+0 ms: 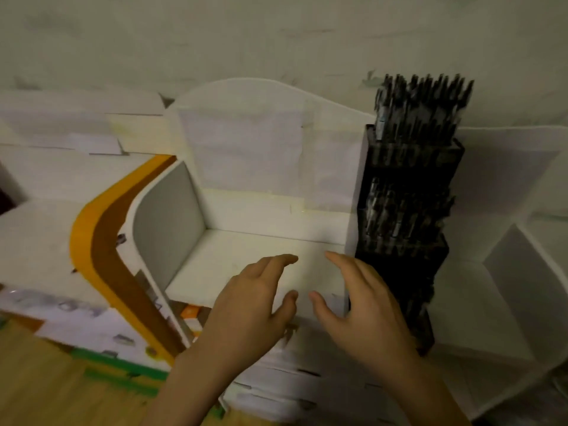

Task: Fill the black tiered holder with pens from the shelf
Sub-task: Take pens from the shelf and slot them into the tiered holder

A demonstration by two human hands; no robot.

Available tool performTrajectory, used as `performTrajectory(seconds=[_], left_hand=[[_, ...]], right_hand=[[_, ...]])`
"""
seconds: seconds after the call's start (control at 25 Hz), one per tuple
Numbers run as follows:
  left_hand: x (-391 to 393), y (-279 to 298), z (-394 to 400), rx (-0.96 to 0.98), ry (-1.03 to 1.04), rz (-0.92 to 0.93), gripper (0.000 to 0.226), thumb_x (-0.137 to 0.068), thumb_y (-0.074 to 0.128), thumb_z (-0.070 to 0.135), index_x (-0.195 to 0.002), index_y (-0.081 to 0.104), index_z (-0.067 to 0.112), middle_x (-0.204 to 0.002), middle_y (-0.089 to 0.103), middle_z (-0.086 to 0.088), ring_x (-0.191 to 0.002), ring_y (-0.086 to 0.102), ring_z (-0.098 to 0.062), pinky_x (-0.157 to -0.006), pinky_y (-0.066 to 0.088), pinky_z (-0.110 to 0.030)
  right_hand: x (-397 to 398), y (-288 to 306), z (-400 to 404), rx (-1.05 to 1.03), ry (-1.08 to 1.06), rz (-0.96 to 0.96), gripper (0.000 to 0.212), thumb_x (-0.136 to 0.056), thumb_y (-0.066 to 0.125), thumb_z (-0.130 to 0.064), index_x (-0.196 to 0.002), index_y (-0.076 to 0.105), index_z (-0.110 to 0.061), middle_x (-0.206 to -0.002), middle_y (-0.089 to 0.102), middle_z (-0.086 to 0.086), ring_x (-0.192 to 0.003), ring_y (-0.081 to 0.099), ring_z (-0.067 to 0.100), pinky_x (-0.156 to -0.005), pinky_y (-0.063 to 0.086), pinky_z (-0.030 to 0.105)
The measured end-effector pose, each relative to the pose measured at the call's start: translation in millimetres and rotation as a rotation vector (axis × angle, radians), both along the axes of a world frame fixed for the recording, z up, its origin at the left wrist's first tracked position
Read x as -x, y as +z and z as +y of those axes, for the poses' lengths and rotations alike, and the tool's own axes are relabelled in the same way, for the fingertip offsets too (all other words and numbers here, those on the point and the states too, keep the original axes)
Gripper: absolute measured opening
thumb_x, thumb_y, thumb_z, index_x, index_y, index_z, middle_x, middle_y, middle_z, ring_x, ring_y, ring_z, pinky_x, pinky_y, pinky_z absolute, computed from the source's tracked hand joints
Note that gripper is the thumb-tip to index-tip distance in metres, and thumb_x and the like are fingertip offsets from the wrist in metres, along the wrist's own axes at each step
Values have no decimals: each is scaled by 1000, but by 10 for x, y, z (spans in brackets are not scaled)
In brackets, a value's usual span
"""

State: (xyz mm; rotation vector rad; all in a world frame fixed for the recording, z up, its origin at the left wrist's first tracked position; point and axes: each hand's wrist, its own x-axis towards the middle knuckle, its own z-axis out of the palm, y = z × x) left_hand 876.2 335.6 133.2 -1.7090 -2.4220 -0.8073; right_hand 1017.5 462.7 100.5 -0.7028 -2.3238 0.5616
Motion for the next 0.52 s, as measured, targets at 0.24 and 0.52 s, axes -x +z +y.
performTrajectory(seconds=[0.24, 0.52], left_hand=[[318, 31, -602, -6, 180, 27, 56, -91, 47, 54, -140, 20, 50, -145, 38, 22, -114, 54, -4, -93, 45, -23], [1102, 60, -1629, -76, 320, 53, 60, -87, 45, 59, -140, 19, 51, -140, 40, 24, -123, 45, -3, -94, 50, -27]], right_hand=[[592, 8, -352, -28, 132, -37, 66, -79, 45, -72, -138, 30, -47, -136, 46, -21, -122, 41, -1, -96, 33, 18], [1636, 141, -1189, -68, 296, -25, 69, -78, 38, -76, -139, 32, -43, -137, 47, -16, -120, 42, 1, -95, 40, 19]])
